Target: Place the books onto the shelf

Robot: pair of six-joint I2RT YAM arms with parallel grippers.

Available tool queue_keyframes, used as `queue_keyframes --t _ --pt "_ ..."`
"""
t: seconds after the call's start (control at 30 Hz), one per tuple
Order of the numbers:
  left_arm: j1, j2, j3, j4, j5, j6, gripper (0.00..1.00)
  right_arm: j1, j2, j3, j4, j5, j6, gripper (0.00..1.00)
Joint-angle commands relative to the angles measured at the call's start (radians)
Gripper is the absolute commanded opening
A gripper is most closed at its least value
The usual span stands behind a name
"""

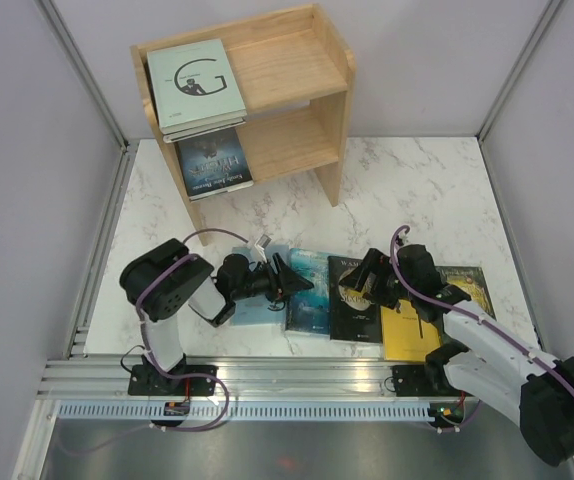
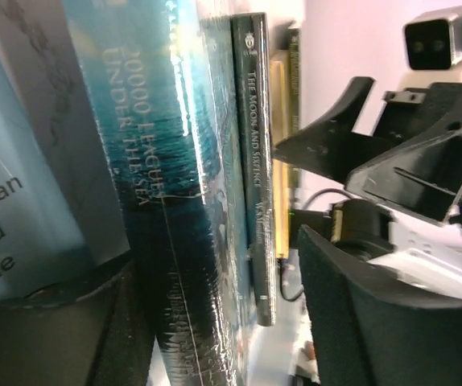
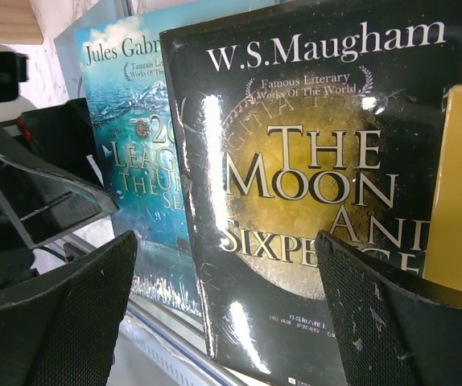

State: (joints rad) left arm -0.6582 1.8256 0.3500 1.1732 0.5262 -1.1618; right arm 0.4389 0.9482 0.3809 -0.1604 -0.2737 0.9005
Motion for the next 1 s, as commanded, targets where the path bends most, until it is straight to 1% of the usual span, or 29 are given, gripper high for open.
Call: queue_keyframes --t 0.0,0.03,0.07,0.1,0.2,0.23,0.27,0.3,0.37,0.4,0.43,0.47,0.5,0.53,0.57,0.6,0.67,0.7,0.73,0.83,0.9,0.97 --pt "-0.023 0.159 -0.039 0.323 0.123 -0.137 0.66 0.001 0.041 -0.056 -0.022 0.005 -0.022 0.95" --pt "-0.024 0.173 -0.036 0.356 0.133 -0.15 0.59 0.001 0.04 -0.056 -0.022 0.007 -0.022 0.95" --pt "-0.027 0.182 -0.028 0.376 0.142 -0.157 0.56 0.001 0.037 -0.06 -0.022 0.005 -0.02 0.95" --pt "-0.032 0.184 -0.026 0.375 0.144 -0.153 0.47 0.001 0.034 -0.062 -0.022 0.005 -0.021 0.95" --pt "-0.035 0.164 -0.02 0.332 0.141 -0.141 0.15 0.001 0.02 -0.068 -0.022 0.004 -0.022 0.95" --pt "-0.035 0.132 -0.019 0.301 0.14 -0.13 0.02 0.001 0.015 -0.068 -0.022 0.004 -0.018 0.95" --pt "-0.035 0.111 -0.019 0.271 0.129 -0.104 0.02 0.0 0.005 -0.069 -0.021 -0.002 -0.015 0.95" --pt "-0.032 0.081 -0.026 0.205 0.12 -0.09 0.02 0.001 -0.003 -0.07 -0.024 -0.005 -0.015 0.95" --pt "-0.031 -0.041 -0.04 0.111 0.08 -0.026 0.02 0.001 -0.032 -0.06 -0.027 -0.012 -0.014 0.95" --pt "-0.027 -0.095 -0.04 -0.058 0.06 0.002 0.02 0.0 -0.046 -0.054 -0.042 -0.013 -0.012 0.96" --pt "-0.024 -0.148 -0.037 -0.154 0.007 0.034 0.02 0.001 -0.061 -0.037 -0.05 -0.015 -0.015 0.96" --pt "-0.024 -0.281 -0.022 -0.279 -0.03 0.103 0.02 0.001 -0.092 -0.028 -0.06 -0.018 -0.023 0.96" --pt "-0.023 -0.345 -0.008 -0.513 -0.072 0.141 0.02 0.001 -0.109 -0.019 -0.067 -0.019 -0.023 0.97" --pt "-0.023 -0.415 0.006 -0.624 -0.151 0.174 0.02 0.001 -0.124 -0.004 -0.067 -0.025 -0.026 0.97" --pt "-0.021 -0.527 0.02 -0.695 -0.178 0.219 0.02 0.001 -0.149 0.004 -0.067 -0.028 -0.026 0.98" --pt "-0.011 -0.593 0.023 -0.802 -0.196 0.232 0.02 0.001 -0.157 0.012 -0.064 -0.039 -0.026 0.98" --pt "0.009 -0.695 0.036 -0.883 -0.222 0.249 0.02 0.003 -0.172 0.026 -0.045 -0.062 -0.02 0.98" --pt "0.026 -0.797 0.044 -0.927 -0.23 0.251 0.02 0.003 -0.173 0.027 -0.016 -0.076 -0.009 0.98" --pt "0.034 -0.839 0.053 -1.002 -0.25 0.255 0.02 0.003 -0.177 0.023 0.01 -0.12 -0.002 0.98" --pt "0.052 -0.989 0.099 -1.108 -0.273 0.254 0.02 0.026 -0.17 0.0 0.165 -0.215 0.066 0.98" --pt "0.065 -1.058 0.129 -1.135 -0.275 0.234 0.02 0.058 -0.169 -0.002 0.266 -0.214 0.112 0.98" --pt "0.074 -1.091 0.153 -1.155 -0.279 0.203 0.02 0.128 -0.158 0.019 0.286 -0.171 0.123 0.98"
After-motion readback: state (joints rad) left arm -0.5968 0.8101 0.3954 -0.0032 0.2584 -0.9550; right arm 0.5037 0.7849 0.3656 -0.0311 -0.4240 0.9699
